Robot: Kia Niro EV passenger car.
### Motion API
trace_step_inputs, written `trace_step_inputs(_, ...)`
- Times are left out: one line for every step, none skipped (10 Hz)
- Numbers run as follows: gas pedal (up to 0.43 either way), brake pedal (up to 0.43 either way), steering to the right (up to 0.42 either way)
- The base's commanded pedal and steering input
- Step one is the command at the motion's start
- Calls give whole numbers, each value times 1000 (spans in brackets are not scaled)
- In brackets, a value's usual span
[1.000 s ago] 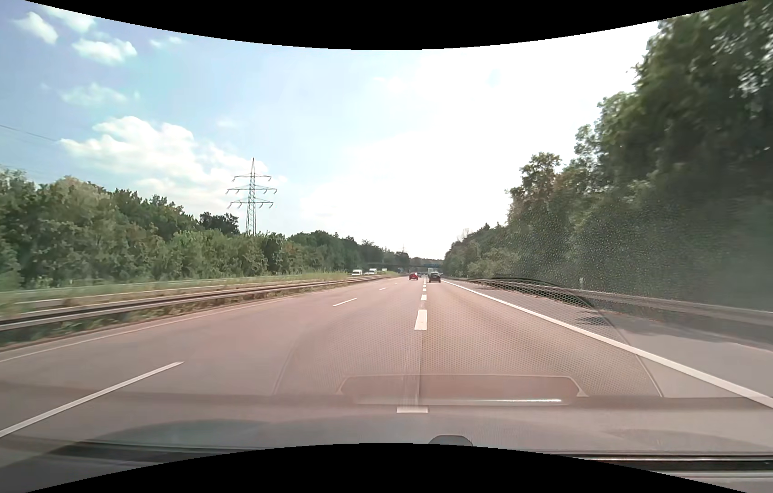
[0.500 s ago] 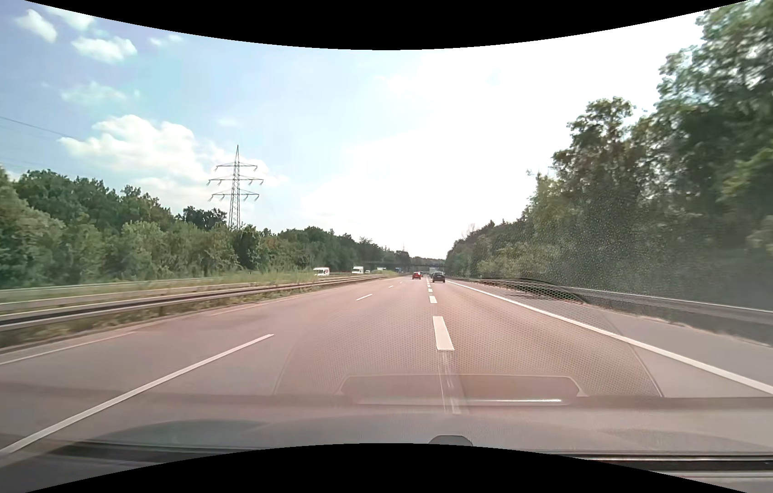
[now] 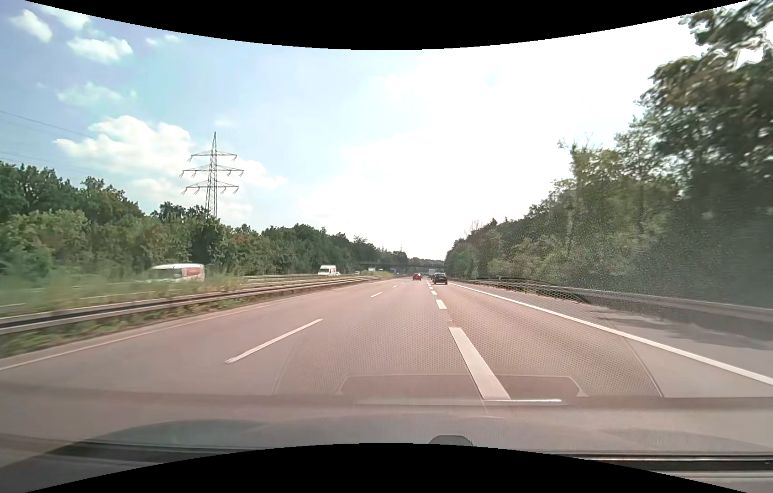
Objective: Follow the waypoints while adhering to traffic rules and regulations
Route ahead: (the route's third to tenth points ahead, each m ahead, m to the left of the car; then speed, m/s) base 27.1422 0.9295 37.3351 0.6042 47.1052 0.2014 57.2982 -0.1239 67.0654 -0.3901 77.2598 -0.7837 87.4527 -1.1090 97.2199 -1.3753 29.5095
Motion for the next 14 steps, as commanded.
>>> trace_step_inputs(189,0,0)
trace_step_inputs(189,0,0)
trace_step_inputs(189,0,0)
trace_step_inputs(189,0,0)
trace_step_inputs(189,0,0)
trace_step_inputs(189,0,0)
trace_step_inputs(189,0,0)
trace_step_inputs(189,0,0)
trace_step_inputs(189,0,0)
trace_step_inputs(189,0,0)
trace_step_inputs(189,0,0)
trace_step_inputs(189,0,0)
trace_step_inputs(189,0,0)
trace_step_inputs(189,0,0)
